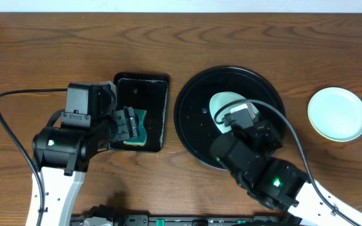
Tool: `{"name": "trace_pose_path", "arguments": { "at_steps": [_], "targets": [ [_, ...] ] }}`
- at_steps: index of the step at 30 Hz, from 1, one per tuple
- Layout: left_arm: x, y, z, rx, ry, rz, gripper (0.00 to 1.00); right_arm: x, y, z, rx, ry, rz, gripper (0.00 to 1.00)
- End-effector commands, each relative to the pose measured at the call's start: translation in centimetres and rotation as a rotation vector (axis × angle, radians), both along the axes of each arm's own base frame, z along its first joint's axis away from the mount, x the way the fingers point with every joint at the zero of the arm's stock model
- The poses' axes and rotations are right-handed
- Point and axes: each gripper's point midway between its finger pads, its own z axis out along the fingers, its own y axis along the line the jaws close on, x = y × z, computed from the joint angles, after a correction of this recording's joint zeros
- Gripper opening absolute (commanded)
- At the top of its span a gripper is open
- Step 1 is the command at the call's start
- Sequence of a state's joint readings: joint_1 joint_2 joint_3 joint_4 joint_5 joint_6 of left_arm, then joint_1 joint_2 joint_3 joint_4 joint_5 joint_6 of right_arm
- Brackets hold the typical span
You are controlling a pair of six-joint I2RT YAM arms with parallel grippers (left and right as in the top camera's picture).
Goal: Clean dirty plates on tray and stack at the side
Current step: 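Lift the pale green plate off the round tray with the right gripper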
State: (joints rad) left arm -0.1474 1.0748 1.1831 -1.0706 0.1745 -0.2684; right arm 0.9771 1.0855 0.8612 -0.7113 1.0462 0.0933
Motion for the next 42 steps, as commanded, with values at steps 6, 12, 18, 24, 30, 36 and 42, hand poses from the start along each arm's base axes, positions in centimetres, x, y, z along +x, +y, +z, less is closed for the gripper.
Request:
{"name": "trace_pose_path", "arguments": {
  "at_steps": [6,12,18,24,30,36,42],
  "targets": [
    [0.0,0.1,0.0,0.002,-0.001,-0.003,0.81,-1.6,1.2,3.4,-0.115,-0.157,0.031,0.01],
    [0.0,0.1,0.0,0.002,-0.001,-0.003,0.81,-1.9,1.3,3.9,-0.133,-0.183,0.03,0.01],
    [0.0,0.1,0.0,0.002,-0.001,-0.003,0.81,-1.9,1.3,3.9,-0.132,-0.183,0.031,0.01],
    [-0.1,0.1,0.0,0.002,-0.001,-0.003,0.81,-1.9,1.3,3.9,-0.132,-0.184,0.031,0.01],
    [-0.1,0.1,0.0,0.002,-0.001,-0.003,0.81,-1.9,1.3,3.9,-0.133,-0.184,0.031,0.01],
    [-0.1,0.1,0.0,0.002,-0.001,-0.003,0.82,-1.9,1.3,3.9,-0.132,-0.184,0.031,0.01],
    [-0.1,0.1,0.0,0.002,-0.001,-0.003,0.82,-1.9,1.3,3.9,-0.132,-0.184,0.031,0.01]
  ]
}}
